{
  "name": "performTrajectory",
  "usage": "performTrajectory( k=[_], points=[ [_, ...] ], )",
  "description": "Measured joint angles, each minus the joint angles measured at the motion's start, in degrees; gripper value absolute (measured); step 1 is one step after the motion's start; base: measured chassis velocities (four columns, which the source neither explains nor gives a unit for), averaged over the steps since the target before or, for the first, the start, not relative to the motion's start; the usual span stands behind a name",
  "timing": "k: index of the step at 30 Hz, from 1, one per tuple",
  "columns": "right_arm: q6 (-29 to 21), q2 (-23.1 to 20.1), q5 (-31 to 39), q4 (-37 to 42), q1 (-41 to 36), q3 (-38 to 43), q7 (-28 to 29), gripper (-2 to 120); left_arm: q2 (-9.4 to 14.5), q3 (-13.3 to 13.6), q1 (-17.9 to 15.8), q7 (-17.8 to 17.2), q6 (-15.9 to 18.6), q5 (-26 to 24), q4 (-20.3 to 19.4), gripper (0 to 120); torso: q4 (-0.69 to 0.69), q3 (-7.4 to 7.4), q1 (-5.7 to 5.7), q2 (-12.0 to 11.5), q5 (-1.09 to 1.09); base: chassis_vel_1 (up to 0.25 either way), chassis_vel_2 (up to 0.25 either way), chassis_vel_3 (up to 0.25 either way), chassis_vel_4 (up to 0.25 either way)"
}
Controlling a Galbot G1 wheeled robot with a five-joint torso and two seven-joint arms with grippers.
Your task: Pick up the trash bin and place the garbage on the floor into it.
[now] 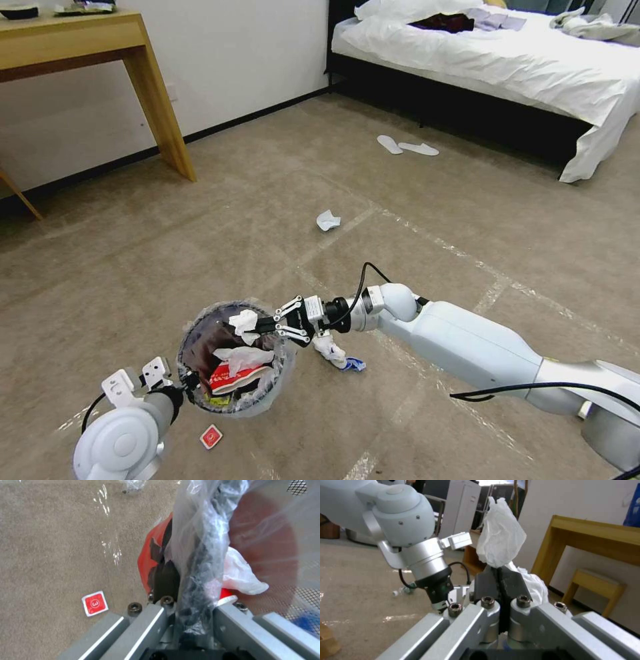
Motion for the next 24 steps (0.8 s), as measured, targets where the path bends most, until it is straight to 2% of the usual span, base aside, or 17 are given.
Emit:
performTrajectory(
  k=[2, 3, 5, 6, 7, 8, 9, 10, 11, 12, 13, 14, 16, 17, 20, 23, 24],
  points=[
    [0.18, 0.21, -0.4, -0.2, 0.15, -0.16, 0.58, 9, 0.02, 0.07, 0.1, 0.0, 0.06, 0.0, -0.06, 0, 0.0, 0.0, 0.0, 0.0, 0.0, 0.0, 0.0, 0.0, 0.0],
    [0.18, 0.21, -0.4, -0.2, 0.15, -0.16, 0.58, 9, 0.02, 0.07, 0.1, 0.0, 0.06, 0.0, -0.06, 0, 0.0, 0.0, 0.0, 0.0, 0.0, 0.0, 0.0, 0.0, 0.0],
    [0.4, 0.58, -0.7, -0.43, 0.48, -0.5, 1.45, 19, -0.06, 0.17, 0.12, 0.0, 0.1, 0.01, -0.1, 0, 0.0, 0.0, 0.0, 0.0, 0.0, 0.0, 0.0, 0.0, 0.0],
    [0.4, 0.58, -0.7, -0.43, 0.48, -0.5, 1.45, 19, -0.06, 0.17, 0.12, 0.0, 0.1, 0.01, -0.1, 0, 0.0, 0.0, 0.0, 0.0, 0.0, 0.0, 0.0, 0.0, 0.0],
    [0.71, 0.89, -1.0, -0.61, 0.73, -0.83, 2.2, 25, -0.16, 0.3, 0.12, 0.0, 0.12, 0.03, -0.11, 0, 0.0, 0.0, 0.0, 0.0, 0.0, 0.0, 0.0, 0.0, 0.0],
    [0.71, 0.89, -1.0, -0.61, 0.73, -0.83, 2.2, 25, -0.16, 0.3, 0.12, 0.0, 0.12, 0.03, -0.11, 0, 0.0, 0.0, 0.0, 0.0, 0.0, 0.0, 0.0, 0.0, 0.0],
    [0.82, 1.13, -1.1, -0.68, 0.84, -1.04, 2.54, 30, -0.21, 0.41, 0.12, 0.0, 0.13, 0.08, -0.11, 0, 0.0, 0.0, 0.0, 0.0, 0.0, 0.0, 0.0, 0.0, 0.0],
    [1.02, 2.03, -1.36, -1.07, 1.27, -2.16, 3.44, 43, -0.08, 0.39, 0.27, 0.0, 0.14, -0.02, -0.31, 0, 0.0, 0.0, 0.0, 0.0, 0.0, 0.0, 0.0, 0.0, 0.0],
    [1.07, 2.82, -1.51, -1.38, 1.33, -2.42, 3.47, 50, 0.25, 0.16, 0.33, 0.0, 0.14, -0.21, -0.33, 0, 0.0, 0.0, 0.0, 0.0, 0.0, 0.0, 0.0, 0.0, 0.0],
    [1.07, 2.82, -1.51, -1.38, 1.33, -2.42, 3.47, 50, 0.25, 0.16, 0.33, 0.0, 0.14, -0.21, -0.33, 0, 0.0, 0.0, 0.0, 0.0, 0.0, 0.0, 0.0, 0.0, 0.0],
    [1.07, 3.37, -1.63, -1.55, 1.25, -2.44, 3.49, 55, 0.46, 0.01, 0.34, 0.0, 0.14, -0.36, -0.36, 0, 0.01, 0.0, 0.0, 0.0, 0.0, 0.0, 0.0, 0.0, 0.0],
    [1.07, 3.37, -1.63, -1.55, 1.25, -2.44, 3.49, 55, 0.46, 0.01, 0.34, 0.0, 0.14, -0.36, -0.36, 0, 0.01, 0.0, 0.0, 0.0, 0.0, 0.0, 0.0, 0.0, 0.0],
    [1.06, 3.89, -1.93, -1.71, 0.7, -2.44, 3.51, 65, 0.53, -0.05, 0.35, -0.01, 0.14, -0.42, -0.41, 0, 0.01, 0.0, 0.0, 0.0, 0.0, 0.0, 0.0, 0.0, 0.0],
    [1.06, 3.89, -1.93, -1.71, 0.7, -2.44, 3.51, 65, 0.53, -0.05, 0.35, -0.01, 0.14, -0.42, -0.41, 0, 0.01, 0.0, 0.0, 0.0, 0.0, 0.0, 0.0, 0.0, 0.0],
    [0.67, 3.87, -2.37, -1.81, 0.44, -2.54, 3.49, 83, 0.19, 0.0, 0.23, -0.02, 0.14, -0.44, -0.5, 0, -0.02, 0.0, 0.0, 0.0, 0.0, 0.0, 0.0, 0.0, 0.0],
    [0.55, 3.89, -2.36, -1.86, 0.49, -2.54, 3.42, 88, 0.19, 0.0, 0.2, -0.02, 0.14, -0.44, -0.5, 0, -0.01, 0.0, 0.0, 0.0, 0.0, 0.0, 0.0, 0.0, 0.0],
    [0.35, 4.05, -2.43, -1.97, 0.64, -2.53, 3.31, 95, 0.26, -0.01, 0.14, -0.02, 0.14, -0.44, -0.49, 0, -0.01, 0.0, 0.0, 0.0, -0.01, 0.0, 0.0, 0.0, 0.0]
  ],
)
